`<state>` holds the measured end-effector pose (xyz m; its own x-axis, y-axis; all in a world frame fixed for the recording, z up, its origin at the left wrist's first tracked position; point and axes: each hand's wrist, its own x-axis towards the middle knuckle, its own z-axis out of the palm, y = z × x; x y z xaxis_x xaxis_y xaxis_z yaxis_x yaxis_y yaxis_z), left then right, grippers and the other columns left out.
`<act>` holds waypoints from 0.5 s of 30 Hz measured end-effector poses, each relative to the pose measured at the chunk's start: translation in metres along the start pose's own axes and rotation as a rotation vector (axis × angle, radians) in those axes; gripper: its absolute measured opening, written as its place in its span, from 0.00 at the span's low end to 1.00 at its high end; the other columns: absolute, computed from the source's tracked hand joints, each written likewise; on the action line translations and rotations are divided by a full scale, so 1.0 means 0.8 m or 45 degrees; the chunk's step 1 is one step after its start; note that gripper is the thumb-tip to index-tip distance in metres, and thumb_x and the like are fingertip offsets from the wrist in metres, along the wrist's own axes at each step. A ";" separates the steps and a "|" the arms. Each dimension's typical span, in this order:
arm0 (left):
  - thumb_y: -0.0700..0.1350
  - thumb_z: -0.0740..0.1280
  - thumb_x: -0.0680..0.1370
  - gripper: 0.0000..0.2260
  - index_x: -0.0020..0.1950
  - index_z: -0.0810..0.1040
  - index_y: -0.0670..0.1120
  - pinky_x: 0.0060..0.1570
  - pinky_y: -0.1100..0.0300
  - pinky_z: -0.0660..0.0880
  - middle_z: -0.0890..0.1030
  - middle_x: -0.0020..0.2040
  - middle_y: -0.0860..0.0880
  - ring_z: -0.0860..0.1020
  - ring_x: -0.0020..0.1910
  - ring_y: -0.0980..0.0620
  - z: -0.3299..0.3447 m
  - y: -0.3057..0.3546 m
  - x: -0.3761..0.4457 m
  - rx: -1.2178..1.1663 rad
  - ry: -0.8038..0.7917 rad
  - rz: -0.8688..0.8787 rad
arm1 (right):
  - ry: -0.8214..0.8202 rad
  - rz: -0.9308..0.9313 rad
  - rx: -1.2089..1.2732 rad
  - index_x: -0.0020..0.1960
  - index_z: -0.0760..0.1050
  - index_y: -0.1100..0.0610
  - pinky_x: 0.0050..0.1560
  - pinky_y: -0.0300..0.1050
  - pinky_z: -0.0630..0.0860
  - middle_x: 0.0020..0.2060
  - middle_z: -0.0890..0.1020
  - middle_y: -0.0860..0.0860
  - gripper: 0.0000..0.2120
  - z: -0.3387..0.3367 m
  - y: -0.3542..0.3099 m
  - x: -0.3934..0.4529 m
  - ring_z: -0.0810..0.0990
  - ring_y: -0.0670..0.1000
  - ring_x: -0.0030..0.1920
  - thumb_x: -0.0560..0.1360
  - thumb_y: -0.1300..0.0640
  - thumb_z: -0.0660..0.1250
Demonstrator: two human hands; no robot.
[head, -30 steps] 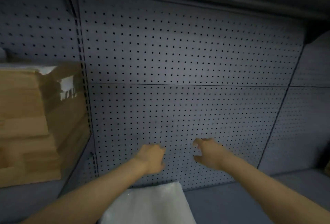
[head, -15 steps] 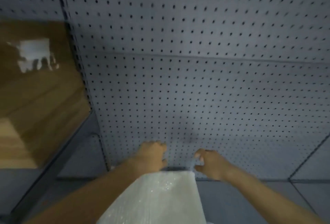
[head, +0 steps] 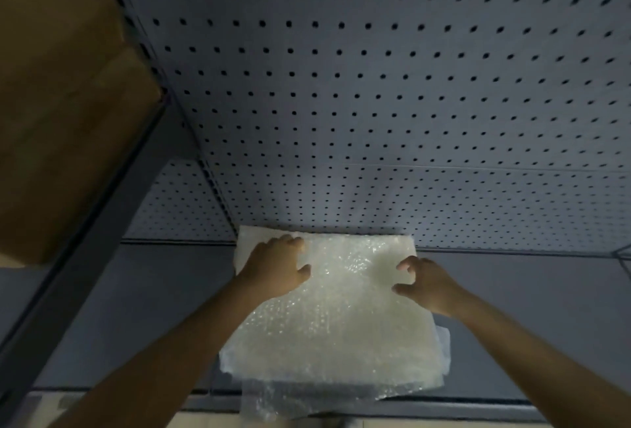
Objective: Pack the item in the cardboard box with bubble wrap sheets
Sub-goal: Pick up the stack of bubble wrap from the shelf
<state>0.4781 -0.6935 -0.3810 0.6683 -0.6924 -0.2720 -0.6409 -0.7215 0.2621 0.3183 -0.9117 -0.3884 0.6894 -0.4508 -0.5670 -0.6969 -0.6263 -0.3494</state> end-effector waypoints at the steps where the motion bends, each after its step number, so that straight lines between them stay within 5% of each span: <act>1: 0.55 0.65 0.76 0.21 0.65 0.72 0.47 0.57 0.56 0.71 0.74 0.65 0.48 0.75 0.60 0.46 0.011 -0.011 -0.002 -0.075 0.013 -0.044 | 0.008 0.069 0.031 0.70 0.66 0.53 0.60 0.43 0.71 0.67 0.70 0.56 0.28 0.007 0.007 0.002 0.73 0.55 0.64 0.73 0.47 0.69; 5: 0.55 0.71 0.70 0.28 0.68 0.70 0.48 0.65 0.45 0.68 0.68 0.68 0.44 0.68 0.67 0.40 0.046 -0.057 -0.020 -0.330 0.243 -0.381 | 0.000 0.353 0.314 0.71 0.62 0.53 0.62 0.54 0.74 0.67 0.68 0.58 0.39 0.029 0.053 0.020 0.72 0.60 0.64 0.66 0.47 0.77; 8: 0.57 0.77 0.63 0.42 0.72 0.63 0.50 0.63 0.40 0.70 0.65 0.70 0.42 0.67 0.66 0.38 0.077 -0.100 -0.034 -0.723 0.147 -0.825 | -0.173 0.362 0.741 0.59 0.69 0.56 0.46 0.48 0.79 0.51 0.79 0.53 0.23 0.036 0.081 0.021 0.79 0.52 0.48 0.69 0.53 0.75; 10: 0.61 0.78 0.57 0.45 0.69 0.68 0.45 0.58 0.39 0.74 0.71 0.67 0.39 0.75 0.61 0.38 0.096 -0.116 -0.040 -1.196 0.043 -1.032 | -0.337 0.294 0.863 0.61 0.68 0.50 0.46 0.43 0.75 0.48 0.80 0.46 0.20 0.040 0.091 0.020 0.78 0.47 0.47 0.73 0.52 0.71; 13: 0.50 0.71 0.74 0.23 0.63 0.75 0.38 0.61 0.42 0.73 0.77 0.61 0.35 0.77 0.57 0.37 0.110 -0.113 -0.047 -1.521 -0.104 -1.112 | -0.392 0.196 0.958 0.65 0.65 0.43 0.46 0.41 0.74 0.52 0.80 0.43 0.23 0.045 0.097 0.023 0.78 0.45 0.50 0.74 0.52 0.70; 15: 0.43 0.66 0.78 0.09 0.54 0.78 0.38 0.59 0.46 0.72 0.81 0.56 0.38 0.78 0.51 0.40 0.114 -0.106 -0.049 -1.576 -0.013 -1.104 | -0.388 0.190 0.994 0.67 0.65 0.45 0.43 0.39 0.74 0.54 0.81 0.46 0.25 0.048 0.097 0.027 0.79 0.45 0.51 0.73 0.53 0.70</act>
<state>0.4717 -0.6054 -0.4774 0.6554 -0.0686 -0.7521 0.6556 -0.4427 0.6117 0.2719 -0.9456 -0.4563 0.5739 -0.2327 -0.7852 -0.7900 0.0952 -0.6057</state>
